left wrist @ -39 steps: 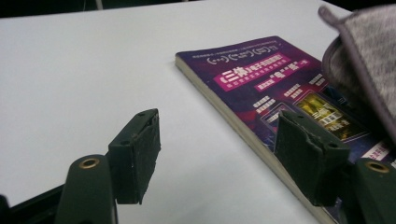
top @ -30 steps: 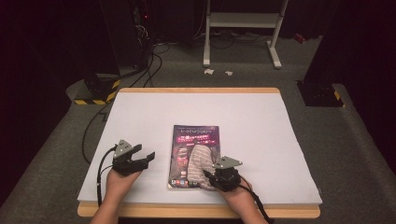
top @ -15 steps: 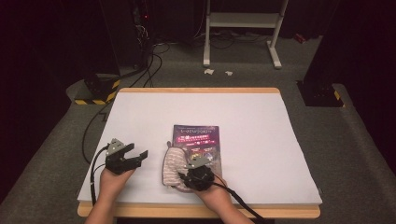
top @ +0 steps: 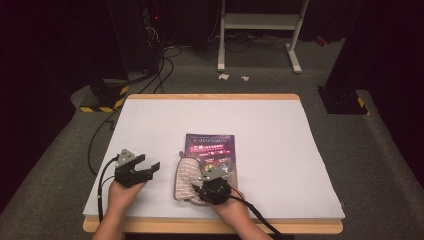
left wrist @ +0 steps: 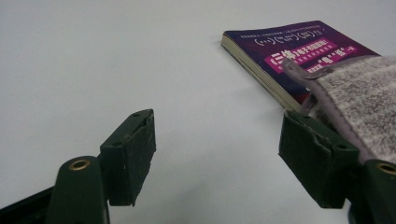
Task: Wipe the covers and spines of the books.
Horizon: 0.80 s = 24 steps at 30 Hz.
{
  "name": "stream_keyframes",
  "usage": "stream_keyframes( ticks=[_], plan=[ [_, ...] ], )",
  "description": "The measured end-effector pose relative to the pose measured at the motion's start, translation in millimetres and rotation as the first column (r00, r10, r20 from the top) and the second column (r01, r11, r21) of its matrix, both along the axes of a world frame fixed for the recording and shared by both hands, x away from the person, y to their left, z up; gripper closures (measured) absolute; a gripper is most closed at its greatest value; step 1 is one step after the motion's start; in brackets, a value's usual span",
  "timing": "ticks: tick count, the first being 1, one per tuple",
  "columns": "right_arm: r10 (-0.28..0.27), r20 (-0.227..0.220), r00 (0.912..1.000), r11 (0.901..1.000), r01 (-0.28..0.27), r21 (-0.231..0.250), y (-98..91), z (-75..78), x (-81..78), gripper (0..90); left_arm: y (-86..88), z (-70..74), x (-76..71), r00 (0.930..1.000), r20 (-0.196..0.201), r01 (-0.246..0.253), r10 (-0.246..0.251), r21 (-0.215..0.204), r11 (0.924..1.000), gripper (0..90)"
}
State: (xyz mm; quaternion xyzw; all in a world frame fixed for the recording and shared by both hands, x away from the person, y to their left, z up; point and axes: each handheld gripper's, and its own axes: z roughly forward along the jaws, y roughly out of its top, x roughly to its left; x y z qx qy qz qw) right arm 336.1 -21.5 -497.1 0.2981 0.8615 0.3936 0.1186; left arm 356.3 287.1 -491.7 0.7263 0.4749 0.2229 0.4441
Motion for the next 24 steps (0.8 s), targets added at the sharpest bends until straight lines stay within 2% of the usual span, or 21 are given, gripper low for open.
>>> stream_keyframes(
  ticks=[2,3,5,6,7,8,10,14,17,24],
  plan=[
    [-0.023,0.002,0.9997,0.9997,0.023,0.001,-14.1,-0.1,-1.4,67.0,-0.4,-0.6,0.0,1.0000,0.004,0.002,-0.002,0.001,1.0000,27.6],
    [-0.052,0.002,0.9986,0.9986,0.052,0.003,-29.2,-0.2,-3.2,67.0,-1.1,-1.3,0.1,1.0000,0.004,0.006,-0.006,-0.002,1.0000,27.6],
    [-0.060,0.005,0.9982,0.9982,0.060,0.001,-35.1,-0.3,-3.8,67.0,-1.6,-1.8,0.3,1.0000,0.002,0.006,-0.006,0.000,1.0000,27.6],
    [-0.094,0.007,0.9956,0.9956,0.094,-0.001,-52.6,0.2,-5.8,67.1,-2.2,-2.9,0.8,1.0000,-0.002,0.007,-0.007,0.002,1.0000,27.6],
    [-0.110,0.007,0.9939,0.9939,0.110,-0.002,-59.9,0.3,-6.9,67.1,-2.7,-3.4,0.7,1.0000,-0.003,0.008,-0.008,-0.001,1.0000,27.6],
    [-0.110,0.007,0.9939,0.9939,0.110,-0.002,-59.9,0.3,-6.9,67.1,-2.7,-3.4,0.7,1.0000,-0.003,0.008,-0.008,-0.001,1.0000,27.6],
    [-0.143,0.019,0.9896,0.9897,0.143,-0.010,-79.5,0.9,-9.0,67.0,-2.7,-4.2,0.7,1.0000,0.000,0.006,-0.006,0.000,1.0000,27.6],
    [-0.188,0.027,0.9817,0.9819,0.189,-0.013,-97.8,1.1,-9.5,66.6,-2.0,-4.7,0.7,1.0000,0.006,0.005,-0.005,-0.003,1.0000,27.6],
    [-0.190,0.020,0.9817,0.9818,0.190,-0.010,-98.6,1.5,-9.4,66.4,-2.5,-4.7,0.5,1.0000,0.007,0.005,-0.004,-0.003,1.0000,27.6],
    [-0.136,0.042,0.9898,0.9899,0.138,-0.034,-71.0,1.7,-11.0,66.4,-2.1,-3.8,-0.3,0.9999,0.017,0.002,-0.002,-0.006,1.0000,27.6]
  ],
)
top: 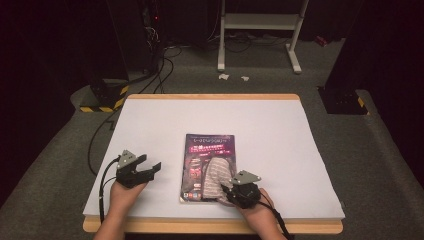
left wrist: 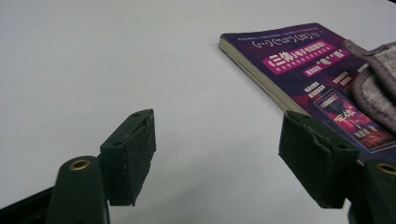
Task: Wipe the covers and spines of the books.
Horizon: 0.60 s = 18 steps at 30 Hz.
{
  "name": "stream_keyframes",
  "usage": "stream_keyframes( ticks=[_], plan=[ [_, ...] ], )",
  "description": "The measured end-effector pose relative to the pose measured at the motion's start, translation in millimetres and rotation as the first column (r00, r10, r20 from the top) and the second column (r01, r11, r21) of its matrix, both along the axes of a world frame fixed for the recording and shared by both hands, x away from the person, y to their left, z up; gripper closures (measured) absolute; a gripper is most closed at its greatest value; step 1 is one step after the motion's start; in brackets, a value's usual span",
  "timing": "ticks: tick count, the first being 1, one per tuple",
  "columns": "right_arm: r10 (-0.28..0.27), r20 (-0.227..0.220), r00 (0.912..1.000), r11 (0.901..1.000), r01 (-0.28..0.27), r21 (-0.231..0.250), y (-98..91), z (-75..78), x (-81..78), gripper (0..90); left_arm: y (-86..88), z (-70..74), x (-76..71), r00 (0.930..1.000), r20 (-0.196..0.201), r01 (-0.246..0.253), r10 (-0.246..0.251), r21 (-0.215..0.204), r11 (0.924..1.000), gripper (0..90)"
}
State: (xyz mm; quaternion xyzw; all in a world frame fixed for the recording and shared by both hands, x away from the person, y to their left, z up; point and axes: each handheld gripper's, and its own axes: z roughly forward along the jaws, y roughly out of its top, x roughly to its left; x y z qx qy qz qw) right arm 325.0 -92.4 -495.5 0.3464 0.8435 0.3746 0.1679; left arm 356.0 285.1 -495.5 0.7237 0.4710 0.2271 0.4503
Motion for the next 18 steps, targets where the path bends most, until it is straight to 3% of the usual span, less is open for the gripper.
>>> stream_keyframes(
  ticks=[8,14,18],
  plan=[
    [0.082,0.008,0.9966,0.9967,-0.082,-0.004,48.5,-2.1,0.5,66.5,2.0,0.8,0.1,1.0000,0.004,-0.003,0.003,-0.010,0.9999,27.6],
    [0.154,0.009,0.9880,0.9880,-0.154,-0.010,87.1,-1.8,3.2,66.5,4.5,1.5,0.4,0.9999,0.008,-0.009,0.009,-0.013,0.9999,27.6],
    [0.184,0.012,0.9828,0.9826,-0.184,-0.023,103.0,-0.8,6.4,66.2,4.3,0.7,1.0,1.0000,0.002,-0.008,0.008,-0.014,0.9999,27.6]
  ],
)
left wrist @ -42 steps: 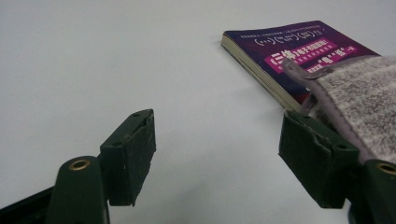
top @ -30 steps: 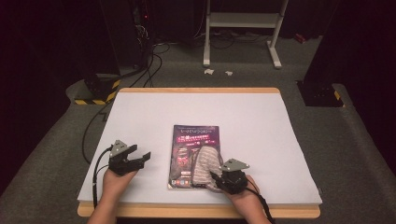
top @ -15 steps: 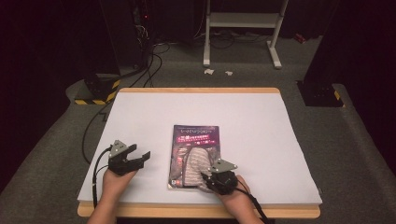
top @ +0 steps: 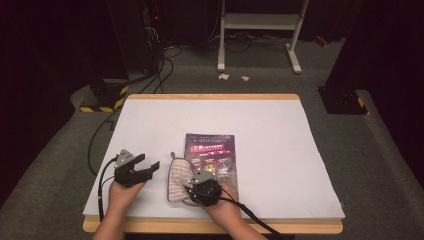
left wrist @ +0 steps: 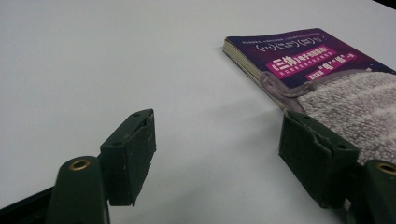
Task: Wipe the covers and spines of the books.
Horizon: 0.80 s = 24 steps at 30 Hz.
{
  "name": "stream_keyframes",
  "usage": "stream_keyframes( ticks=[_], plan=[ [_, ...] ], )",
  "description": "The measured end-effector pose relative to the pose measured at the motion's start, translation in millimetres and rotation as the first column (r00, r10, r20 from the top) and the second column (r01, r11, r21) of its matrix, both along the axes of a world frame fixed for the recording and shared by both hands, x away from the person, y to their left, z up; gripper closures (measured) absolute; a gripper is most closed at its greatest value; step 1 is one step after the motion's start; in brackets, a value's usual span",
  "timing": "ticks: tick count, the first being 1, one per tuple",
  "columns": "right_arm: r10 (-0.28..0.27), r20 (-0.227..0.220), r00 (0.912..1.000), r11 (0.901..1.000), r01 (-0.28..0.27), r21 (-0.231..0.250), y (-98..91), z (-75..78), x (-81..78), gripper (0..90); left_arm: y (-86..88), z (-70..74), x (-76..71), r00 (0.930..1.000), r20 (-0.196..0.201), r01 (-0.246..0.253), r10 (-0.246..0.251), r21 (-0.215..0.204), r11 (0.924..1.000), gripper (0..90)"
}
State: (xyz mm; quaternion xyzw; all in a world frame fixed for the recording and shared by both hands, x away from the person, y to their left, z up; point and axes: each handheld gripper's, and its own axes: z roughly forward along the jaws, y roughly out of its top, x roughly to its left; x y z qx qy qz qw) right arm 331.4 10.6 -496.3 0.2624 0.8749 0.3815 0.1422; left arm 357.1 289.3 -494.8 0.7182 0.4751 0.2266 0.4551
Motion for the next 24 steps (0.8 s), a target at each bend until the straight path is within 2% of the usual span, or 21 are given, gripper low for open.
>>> stream_keyframes(
  ticks=[3,7,15,20,24],
  plan=[
    [0.000,-0.016,0.9999,1.0000,0.000,0.006,1.5,0.6,4.6,66.0,-1.2,-0.3,-0.1,1.0000,-0.004,0.006,-0.006,0.006,1.0000,27.6],
    [-0.022,-0.015,0.9996,0.9997,0.022,0.007,-6.6,0.7,9.4,66.0,-1.8,-0.4,-0.4,1.0000,-0.005,0.008,-0.008,0.008,0.9999,27.6],
    [-0.106,-0.018,0.9942,0.9942,0.106,0.016,-44.6,0.3,19.3,65.9,-2.3,-1.8,0.5,0.9998,-0.013,0.012,-0.012,0.013,0.9998,27.5],
    [-0.187,-0.008,0.9823,0.9822,0.187,0.012,-79.8,0.8,24.6,65.9,-2.1,-1.3,-0.1,0.9999,-0.007,0.012,-0.012,0.015,0.9998,27.3],
    [-0.258,-0.015,0.9660,0.9659,0.258,0.019,-107.9,1.3,29.3,66.0,-2.6,-2.2,0.7,0.9999,-0.010,0.012,-0.012,0.015,0.9998,27.3]
  ],
)
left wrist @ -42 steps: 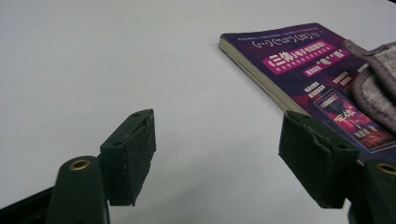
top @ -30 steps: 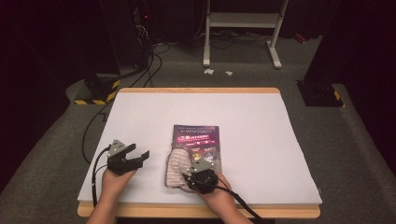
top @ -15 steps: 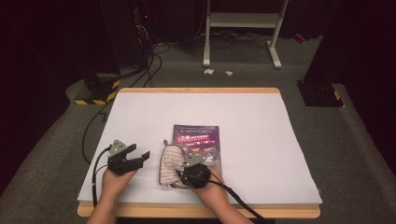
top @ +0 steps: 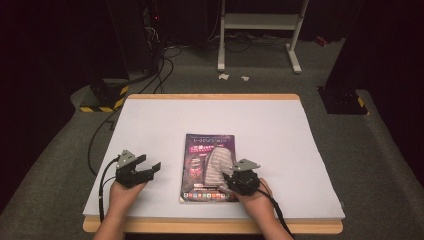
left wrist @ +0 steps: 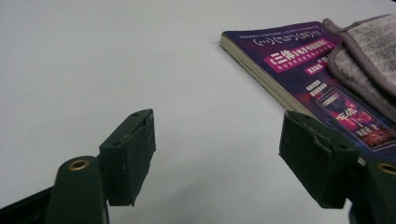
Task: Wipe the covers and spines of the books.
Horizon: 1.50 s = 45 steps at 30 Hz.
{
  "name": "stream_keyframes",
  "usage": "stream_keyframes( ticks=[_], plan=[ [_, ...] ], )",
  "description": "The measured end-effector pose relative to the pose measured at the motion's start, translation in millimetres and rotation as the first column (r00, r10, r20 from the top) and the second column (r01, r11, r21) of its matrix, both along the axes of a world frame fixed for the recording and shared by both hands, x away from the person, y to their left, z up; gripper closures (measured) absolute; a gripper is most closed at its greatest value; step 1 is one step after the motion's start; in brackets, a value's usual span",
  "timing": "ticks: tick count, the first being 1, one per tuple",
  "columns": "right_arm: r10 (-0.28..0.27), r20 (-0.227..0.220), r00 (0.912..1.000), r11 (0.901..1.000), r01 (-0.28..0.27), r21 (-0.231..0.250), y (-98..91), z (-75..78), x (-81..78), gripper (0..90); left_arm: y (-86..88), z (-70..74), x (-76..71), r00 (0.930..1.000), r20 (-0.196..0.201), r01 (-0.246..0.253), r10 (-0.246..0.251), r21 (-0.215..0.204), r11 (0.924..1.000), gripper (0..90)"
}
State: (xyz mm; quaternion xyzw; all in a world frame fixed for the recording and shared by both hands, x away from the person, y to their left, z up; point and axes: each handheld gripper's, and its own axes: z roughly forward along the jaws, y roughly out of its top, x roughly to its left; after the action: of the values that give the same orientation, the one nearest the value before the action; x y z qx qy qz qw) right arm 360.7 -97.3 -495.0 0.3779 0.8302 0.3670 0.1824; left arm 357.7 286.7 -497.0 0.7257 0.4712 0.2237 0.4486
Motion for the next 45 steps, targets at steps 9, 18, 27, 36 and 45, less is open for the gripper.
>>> stream_keyframes(
  ticks=[9,18,27,36,45],
  plan=[
    [-0.046,0.011,0.9989,0.9988,0.047,-0.013,-14.3,0.4,4.6,66.0,-1.5,-0.2,0.8,1.0000,0.004,0.004,-0.004,-0.010,0.9999,27.3],
    [-0.037,0.008,0.9993,0.9990,0.037,-0.025,0.2,0.8,9.4,66.1,-1.9,0.8,0.6,0.9999,0.013,0.008,-0.008,-0.020,0.9998,27.3],
    [0.017,0.012,0.9998,0.9988,-0.017,-0.047,37.8,1.0,15.1,66.3,-3.0,-0.3,1.4,0.9999,0.006,0.015,-0.015,-0.021,0.9997,27.3],
    [0.082,0.015,0.9965,0.9958,-0.082,-0.041,83.2,-0.3,19.2,66.6,-1.7,1.9,-0.3,0.9998,0.012,0.017,-0.017,-0.034,0.9993,27.3],
    [0.115,0.017,0.9932,0.9929,-0.114,-0.032,114.5,-1.1,23.6,66.6,-2.3,1.6,0.0,0.9997,0.014,0.021,-0.020,-0.028,0.9994,27.3]
  ],
)
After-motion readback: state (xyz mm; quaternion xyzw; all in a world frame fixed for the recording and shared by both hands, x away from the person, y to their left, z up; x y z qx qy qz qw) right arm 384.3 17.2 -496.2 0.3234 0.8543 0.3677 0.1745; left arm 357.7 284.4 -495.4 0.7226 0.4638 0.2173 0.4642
